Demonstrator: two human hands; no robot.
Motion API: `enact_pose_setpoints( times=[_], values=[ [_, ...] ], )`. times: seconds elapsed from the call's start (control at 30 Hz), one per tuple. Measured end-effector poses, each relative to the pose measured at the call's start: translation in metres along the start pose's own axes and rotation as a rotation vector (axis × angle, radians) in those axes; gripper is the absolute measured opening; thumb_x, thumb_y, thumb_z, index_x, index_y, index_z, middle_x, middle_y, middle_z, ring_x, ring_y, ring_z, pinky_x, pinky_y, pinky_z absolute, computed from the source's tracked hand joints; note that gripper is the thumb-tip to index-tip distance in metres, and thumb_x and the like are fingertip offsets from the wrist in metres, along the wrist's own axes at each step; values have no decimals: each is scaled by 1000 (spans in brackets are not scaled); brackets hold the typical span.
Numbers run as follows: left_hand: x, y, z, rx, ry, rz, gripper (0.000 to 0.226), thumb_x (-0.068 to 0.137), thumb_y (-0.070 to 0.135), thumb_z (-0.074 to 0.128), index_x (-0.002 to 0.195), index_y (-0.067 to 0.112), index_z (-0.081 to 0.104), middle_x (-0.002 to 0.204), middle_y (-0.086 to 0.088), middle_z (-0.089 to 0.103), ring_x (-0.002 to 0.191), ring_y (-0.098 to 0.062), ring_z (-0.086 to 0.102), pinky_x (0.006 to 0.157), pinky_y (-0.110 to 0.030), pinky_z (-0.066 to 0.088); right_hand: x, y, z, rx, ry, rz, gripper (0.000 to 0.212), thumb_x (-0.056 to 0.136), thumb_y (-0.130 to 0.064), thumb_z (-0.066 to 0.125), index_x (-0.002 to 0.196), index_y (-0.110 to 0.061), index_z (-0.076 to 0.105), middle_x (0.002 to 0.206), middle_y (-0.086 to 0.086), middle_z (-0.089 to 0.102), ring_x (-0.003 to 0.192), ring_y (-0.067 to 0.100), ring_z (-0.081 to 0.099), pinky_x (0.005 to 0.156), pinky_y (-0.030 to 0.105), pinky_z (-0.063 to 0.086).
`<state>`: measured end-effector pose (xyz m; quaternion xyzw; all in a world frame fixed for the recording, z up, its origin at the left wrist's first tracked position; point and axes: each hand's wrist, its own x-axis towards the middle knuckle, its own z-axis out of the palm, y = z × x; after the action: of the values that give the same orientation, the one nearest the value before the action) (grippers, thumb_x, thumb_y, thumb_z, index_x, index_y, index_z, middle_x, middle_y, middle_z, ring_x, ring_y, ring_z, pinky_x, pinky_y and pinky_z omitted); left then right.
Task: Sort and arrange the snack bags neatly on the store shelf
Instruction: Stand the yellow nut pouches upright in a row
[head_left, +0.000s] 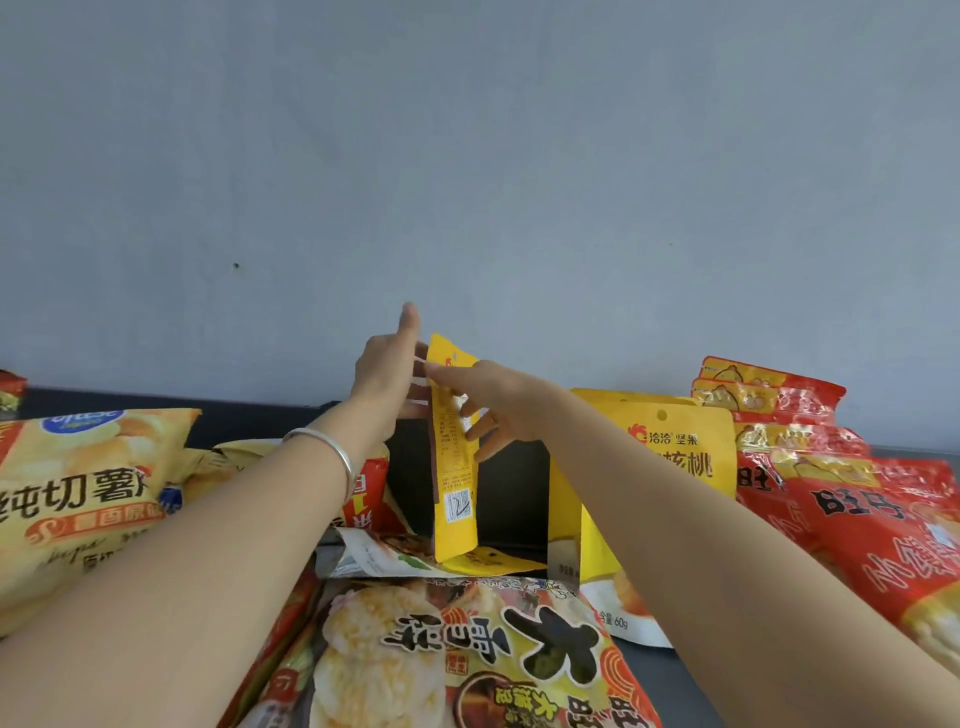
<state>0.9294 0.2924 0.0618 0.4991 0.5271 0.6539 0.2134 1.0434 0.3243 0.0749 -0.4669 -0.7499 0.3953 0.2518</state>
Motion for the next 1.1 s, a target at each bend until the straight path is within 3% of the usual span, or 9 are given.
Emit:
enact_pose_setpoints(
  times=[0.07, 0.17, 0.3, 0.43, 0.57, 0.7, 0.9, 1.0, 1.1],
  values=[
    [-7, 1, -4, -198, -137, -149, 74, 90, 68, 18, 100, 11, 63, 99, -10, 67, 91, -30, 66, 79, -44, 57, 1, 2, 0, -63, 57, -15, 70, 86, -58, 58, 136, -12, 41, 131, 18, 53, 109, 41, 61, 85, 51, 55],
    [-14, -2, -3, -263, -199, -171, 71, 91, 65, 19, 106, 12, 63, 105, -9, 67, 97, -28, 66, 87, -44, 54, 5, 7, 3, -107, 212, -82, 37, 94, -29, 55, 122, -4, 53, 112, 18, 65, 91, 33, 69, 75, 43, 60],
    [-10, -14, 1, 19, -59, -16, 36, 98, 37, 45, 125, 15, 53, 126, -5, 56, 108, -16, 52, 84, -31, 41, 6, 7, -4, -102, 375, -205, 15, 94, -11, 51, 99, -2, 62, 109, 19, 68, 91, 29, 67, 77, 37, 57],
    [-2, -29, -3, 29, 46, -93, 59, 90, 29, 62, 141, 21, 33, 137, -9, 43, 116, -24, 50, 90, -36, 43, 4, 9, -15, 204, 354, -228, 13, 91, -14, 62, 100, -5, 64, 107, 15, 70, 96, 31, 69, 86, 48, 56],
    [9, -31, -3, -37, -24, -140, 47, 90, 22, 64, 131, 16, 43, 119, -6, 59, 106, -27, 59, 85, -39, 48, 8, 14, -24, 347, 339, -242, 3, 91, -13, 64, 92, -12, 62, 108, 15, 70, 97, 32, 68, 88, 51, 54],
    [22, -32, -3, -12, 134, -32, 18, 90, 11, 62, 107, 11, 55, 112, -12, 63, 100, -29, 61, 83, -39, 50, 15, 18, -33, 438, 409, -242, 12, 88, -11, 66, 80, -16, 59, 108, 16, 69, 96, 33, 68, 88, 51, 54],
    [27, -30, 23, 121, 258, 143, 7, 96, 12, 51, 100, 11, 45, 101, -6, 55, 88, -22, 52, 71, -33, 40, 23, 12, -63, -193, 672, -289, 33, 88, -6, 51, 118, -20, 53, 105, 5, 57, 91, 25, 60, 78, 38, 55],
    [30, -35, 43, 105, 178, 110, 6, 97, 12, 49, 100, 12, 45, 101, -6, 55, 87, -21, 53, 66, -31, 41, 22, 14, -80, -619, 717, -192, 36, 86, -4, 43, 115, -19, 56, 103, 5, 58, 92, 29, 58, 72, 33, 47],
    [31, -49, 65, 63, 12, -5, 9, 97, 9, 47, 106, 12, 47, 110, -9, 58, 94, -26, 56, 75, -39, 50, 21, 25, -94, -829, 707, -76, 33, 87, -2, 44, 111, -18, 59, 95, 4, 55, 84, 26, 53, 70, 31, 41]
  ],
)
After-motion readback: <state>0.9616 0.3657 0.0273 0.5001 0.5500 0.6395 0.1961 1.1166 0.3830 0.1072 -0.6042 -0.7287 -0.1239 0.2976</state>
